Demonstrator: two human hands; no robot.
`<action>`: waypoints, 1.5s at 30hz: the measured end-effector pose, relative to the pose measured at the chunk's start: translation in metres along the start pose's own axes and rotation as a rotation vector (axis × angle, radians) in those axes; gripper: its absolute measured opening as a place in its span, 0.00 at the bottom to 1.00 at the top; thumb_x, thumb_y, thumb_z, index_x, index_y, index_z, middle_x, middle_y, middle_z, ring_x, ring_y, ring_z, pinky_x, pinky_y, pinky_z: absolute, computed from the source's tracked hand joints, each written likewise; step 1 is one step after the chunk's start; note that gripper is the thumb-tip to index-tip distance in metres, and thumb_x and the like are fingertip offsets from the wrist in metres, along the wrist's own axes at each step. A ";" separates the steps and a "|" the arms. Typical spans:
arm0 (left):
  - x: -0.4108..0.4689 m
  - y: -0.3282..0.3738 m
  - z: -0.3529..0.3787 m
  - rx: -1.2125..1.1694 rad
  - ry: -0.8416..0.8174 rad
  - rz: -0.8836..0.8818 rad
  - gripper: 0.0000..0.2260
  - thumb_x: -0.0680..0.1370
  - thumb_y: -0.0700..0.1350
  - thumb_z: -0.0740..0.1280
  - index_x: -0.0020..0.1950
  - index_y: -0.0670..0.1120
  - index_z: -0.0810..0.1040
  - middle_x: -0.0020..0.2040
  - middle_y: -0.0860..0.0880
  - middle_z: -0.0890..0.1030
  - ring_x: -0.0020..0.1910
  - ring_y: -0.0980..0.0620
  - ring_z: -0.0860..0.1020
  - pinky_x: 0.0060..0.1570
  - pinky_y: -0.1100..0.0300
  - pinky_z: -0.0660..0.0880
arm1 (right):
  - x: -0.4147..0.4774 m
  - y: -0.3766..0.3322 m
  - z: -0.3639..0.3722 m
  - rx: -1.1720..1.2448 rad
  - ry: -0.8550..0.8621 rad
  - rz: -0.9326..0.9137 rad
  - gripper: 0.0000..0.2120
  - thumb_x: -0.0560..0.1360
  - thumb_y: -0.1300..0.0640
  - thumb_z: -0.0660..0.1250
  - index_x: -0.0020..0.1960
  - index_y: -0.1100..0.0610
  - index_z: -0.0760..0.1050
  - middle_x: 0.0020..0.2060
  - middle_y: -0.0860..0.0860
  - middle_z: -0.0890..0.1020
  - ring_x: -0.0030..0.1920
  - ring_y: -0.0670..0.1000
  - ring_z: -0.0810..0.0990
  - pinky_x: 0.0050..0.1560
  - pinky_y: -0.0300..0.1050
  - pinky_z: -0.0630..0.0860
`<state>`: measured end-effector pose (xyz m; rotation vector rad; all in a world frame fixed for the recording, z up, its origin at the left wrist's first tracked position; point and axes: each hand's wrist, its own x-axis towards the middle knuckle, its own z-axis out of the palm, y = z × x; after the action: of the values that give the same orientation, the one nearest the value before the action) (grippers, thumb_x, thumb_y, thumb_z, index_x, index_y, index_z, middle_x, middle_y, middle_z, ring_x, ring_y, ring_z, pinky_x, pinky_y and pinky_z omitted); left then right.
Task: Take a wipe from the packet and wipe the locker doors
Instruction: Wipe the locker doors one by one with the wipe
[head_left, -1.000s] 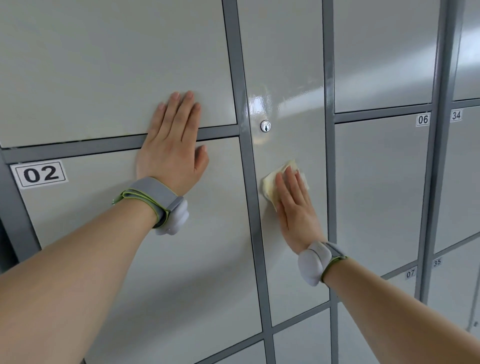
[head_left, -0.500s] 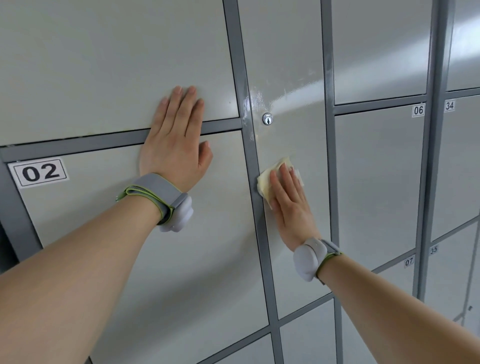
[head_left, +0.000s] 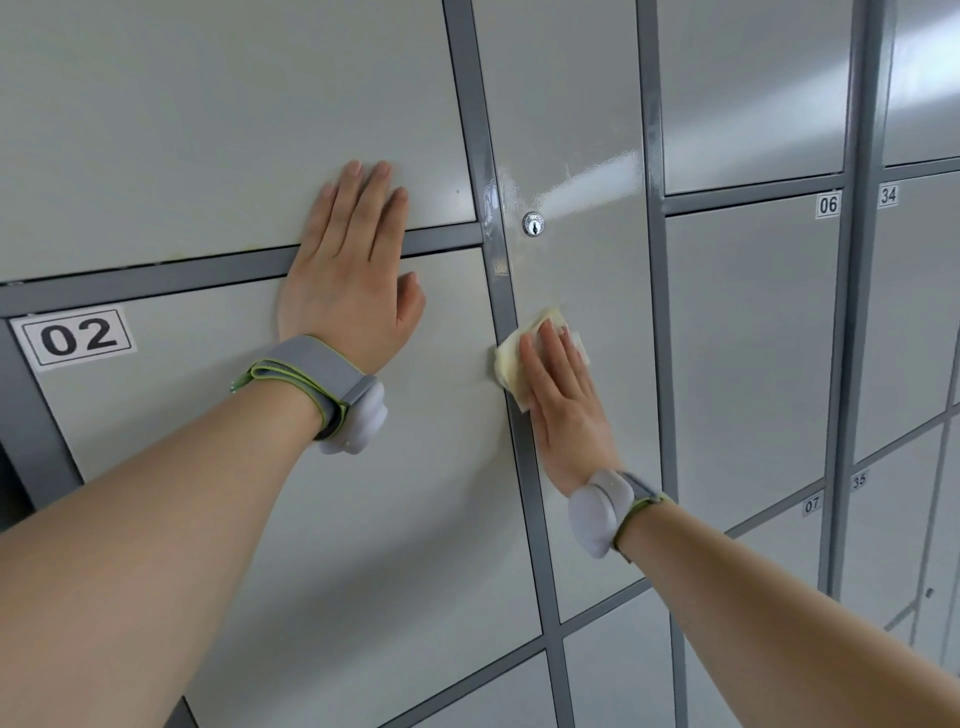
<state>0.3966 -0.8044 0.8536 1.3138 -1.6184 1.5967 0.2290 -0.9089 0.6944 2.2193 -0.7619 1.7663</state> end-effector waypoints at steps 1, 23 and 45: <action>0.000 0.000 0.000 -0.002 0.000 0.002 0.26 0.74 0.42 0.58 0.70 0.34 0.65 0.73 0.37 0.63 0.73 0.37 0.59 0.74 0.53 0.45 | -0.008 0.002 0.000 -0.004 -0.014 -0.010 0.27 0.77 0.65 0.55 0.75 0.56 0.54 0.74 0.54 0.55 0.75 0.50 0.46 0.75 0.48 0.49; -0.003 0.000 0.001 -0.008 0.004 0.014 0.25 0.75 0.42 0.58 0.71 0.33 0.65 0.73 0.36 0.62 0.74 0.37 0.58 0.74 0.52 0.45 | -0.015 0.002 -0.002 -0.035 -0.043 0.121 0.25 0.80 0.57 0.52 0.76 0.60 0.53 0.75 0.57 0.52 0.75 0.51 0.45 0.75 0.43 0.43; -0.003 0.000 0.002 0.023 -0.001 0.021 0.25 0.74 0.41 0.59 0.70 0.33 0.65 0.73 0.36 0.62 0.73 0.36 0.58 0.74 0.52 0.46 | 0.017 0.012 -0.012 -0.038 -0.020 0.242 0.25 0.80 0.57 0.46 0.75 0.64 0.53 0.75 0.63 0.53 0.76 0.60 0.49 0.73 0.37 0.36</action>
<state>0.3977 -0.8054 0.8508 1.3139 -1.6243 1.6315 0.2148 -0.9181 0.7115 2.2022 -1.0997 1.8179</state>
